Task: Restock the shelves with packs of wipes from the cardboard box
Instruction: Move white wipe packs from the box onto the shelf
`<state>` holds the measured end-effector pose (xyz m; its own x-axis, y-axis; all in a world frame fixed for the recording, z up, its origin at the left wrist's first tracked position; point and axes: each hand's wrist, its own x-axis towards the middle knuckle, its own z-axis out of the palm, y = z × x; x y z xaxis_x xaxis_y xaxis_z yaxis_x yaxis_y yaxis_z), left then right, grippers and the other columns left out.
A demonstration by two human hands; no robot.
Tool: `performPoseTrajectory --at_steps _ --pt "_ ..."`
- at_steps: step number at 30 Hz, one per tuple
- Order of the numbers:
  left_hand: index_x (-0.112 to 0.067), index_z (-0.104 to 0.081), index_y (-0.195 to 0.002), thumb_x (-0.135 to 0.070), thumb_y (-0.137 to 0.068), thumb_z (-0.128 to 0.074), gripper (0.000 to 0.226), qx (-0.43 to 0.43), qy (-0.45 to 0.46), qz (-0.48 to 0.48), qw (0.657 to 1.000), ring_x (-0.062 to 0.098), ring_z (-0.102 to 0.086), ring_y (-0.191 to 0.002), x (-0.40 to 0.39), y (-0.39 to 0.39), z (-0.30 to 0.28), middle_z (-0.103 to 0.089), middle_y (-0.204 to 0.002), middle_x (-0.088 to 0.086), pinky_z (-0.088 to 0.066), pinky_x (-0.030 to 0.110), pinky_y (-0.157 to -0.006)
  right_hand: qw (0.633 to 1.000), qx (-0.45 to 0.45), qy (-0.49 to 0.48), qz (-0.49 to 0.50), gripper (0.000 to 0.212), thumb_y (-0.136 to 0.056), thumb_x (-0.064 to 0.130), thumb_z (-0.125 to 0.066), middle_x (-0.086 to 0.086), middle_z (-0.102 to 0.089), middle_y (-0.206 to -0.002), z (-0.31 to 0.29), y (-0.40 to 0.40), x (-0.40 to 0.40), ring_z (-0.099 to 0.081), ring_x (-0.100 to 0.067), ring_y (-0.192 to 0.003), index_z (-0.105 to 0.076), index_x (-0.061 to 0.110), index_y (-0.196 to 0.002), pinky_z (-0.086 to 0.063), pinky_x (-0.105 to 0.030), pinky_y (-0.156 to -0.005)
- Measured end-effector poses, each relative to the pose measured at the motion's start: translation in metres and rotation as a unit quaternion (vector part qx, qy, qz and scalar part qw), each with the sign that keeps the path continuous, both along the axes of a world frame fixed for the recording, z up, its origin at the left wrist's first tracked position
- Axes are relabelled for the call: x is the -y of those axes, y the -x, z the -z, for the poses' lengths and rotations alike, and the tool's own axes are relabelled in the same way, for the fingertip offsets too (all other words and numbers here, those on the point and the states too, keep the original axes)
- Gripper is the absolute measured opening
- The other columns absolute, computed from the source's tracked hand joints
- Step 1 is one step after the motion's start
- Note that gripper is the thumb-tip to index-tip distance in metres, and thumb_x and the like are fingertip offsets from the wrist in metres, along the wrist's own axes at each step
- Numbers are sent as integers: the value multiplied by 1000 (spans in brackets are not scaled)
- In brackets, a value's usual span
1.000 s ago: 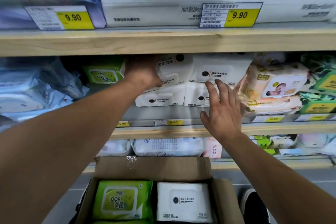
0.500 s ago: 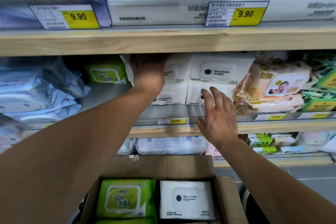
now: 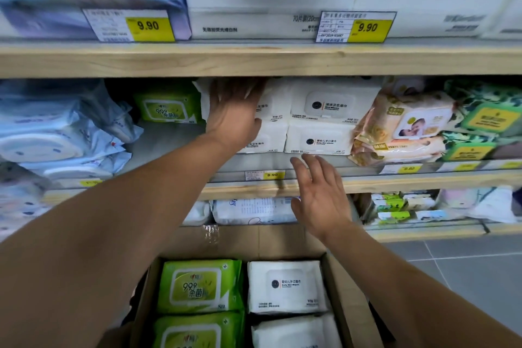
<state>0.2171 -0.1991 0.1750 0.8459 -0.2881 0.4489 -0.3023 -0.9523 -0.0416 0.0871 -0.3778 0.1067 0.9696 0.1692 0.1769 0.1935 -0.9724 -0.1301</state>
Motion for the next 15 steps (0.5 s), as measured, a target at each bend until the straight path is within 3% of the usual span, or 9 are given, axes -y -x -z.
performPoseTrajectory --at_steps 5,9,15 --pt "-23 -27 -148 -37 -83 -62 75 -38 50 37 997 29 -27 -139 -8 60 14 -30 -153 4 -14 54 -115 1000 -15 10 -12 77 -83 21 -65 -6 -25 -154 -1 29 -6 -17 -30 -144 -26 17 -149 -12 -40 -118" --pt "-19 -32 -147 -40 -84 -60 72 -82 58 67 993 29 -32 -138 -15 116 48 -37 -151 7 -23 51 -113 999 -43 6 -16 74 -80 21 -65 -7 -32 -151 12 65 -8 -23 -31 -141 -32 16 -146 -19 -41 -116" --pt "-17 -37 -145 -40 -83 -56 69 -199 82 93 972 27 -40 -132 -17 204 98 -43 -147 7 -27 38 -112 987 -159 19 -24 76 -84 35 -61 -5 -21 -153 46 126 -4 -17 -29 -142 -24 15 -147 -20 -38 -116"
